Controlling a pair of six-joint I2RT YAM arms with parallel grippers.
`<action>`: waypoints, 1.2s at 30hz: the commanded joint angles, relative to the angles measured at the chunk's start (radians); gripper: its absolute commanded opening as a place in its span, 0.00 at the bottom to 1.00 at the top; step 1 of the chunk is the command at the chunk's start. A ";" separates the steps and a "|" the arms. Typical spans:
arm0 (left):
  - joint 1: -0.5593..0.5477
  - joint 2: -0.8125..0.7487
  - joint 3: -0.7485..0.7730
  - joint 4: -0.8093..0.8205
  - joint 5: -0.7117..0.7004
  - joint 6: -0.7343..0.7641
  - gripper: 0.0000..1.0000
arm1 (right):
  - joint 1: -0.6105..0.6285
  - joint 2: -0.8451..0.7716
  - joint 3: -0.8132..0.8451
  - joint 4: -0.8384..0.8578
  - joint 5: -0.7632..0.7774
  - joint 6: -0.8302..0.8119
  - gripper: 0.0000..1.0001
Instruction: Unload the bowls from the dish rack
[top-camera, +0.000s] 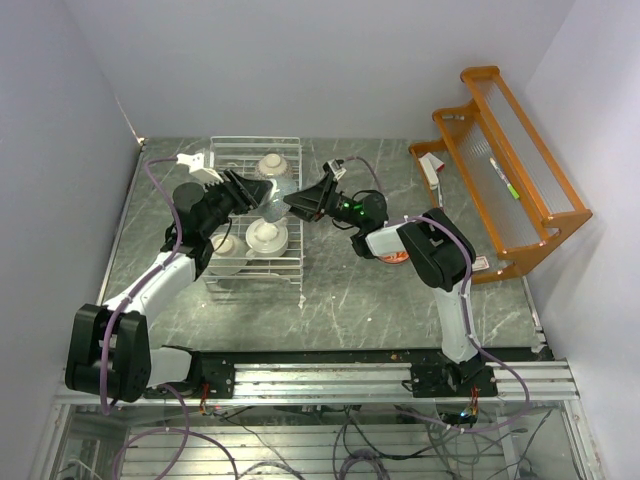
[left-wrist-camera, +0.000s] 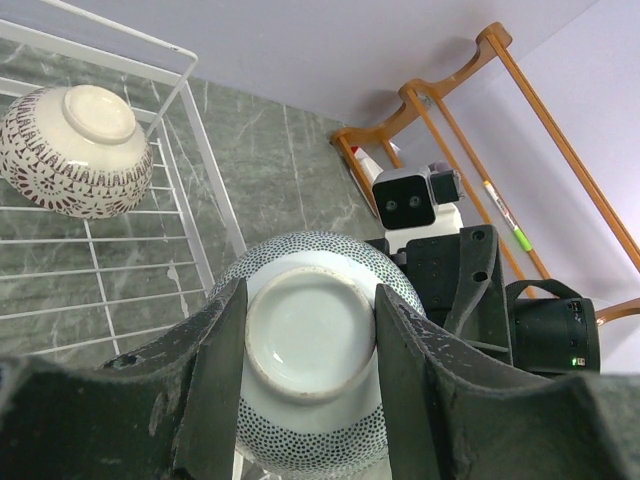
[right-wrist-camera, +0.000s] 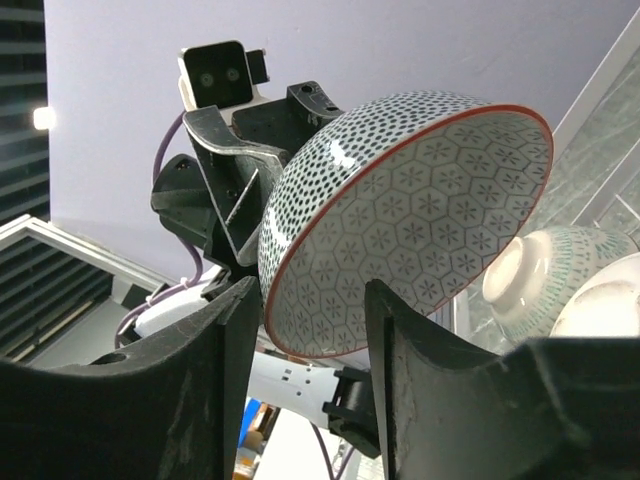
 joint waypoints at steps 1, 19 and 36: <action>-0.003 -0.012 0.004 0.068 0.026 0.018 0.07 | 0.005 0.010 0.026 0.266 0.016 0.000 0.42; -0.003 -0.032 -0.021 0.038 -0.003 0.046 0.35 | 0.001 -0.037 -0.013 0.230 -0.026 -0.074 0.00; -0.003 -0.236 -0.046 -0.205 -0.163 0.161 0.88 | -0.071 -0.362 -0.145 -0.260 -0.144 -0.460 0.00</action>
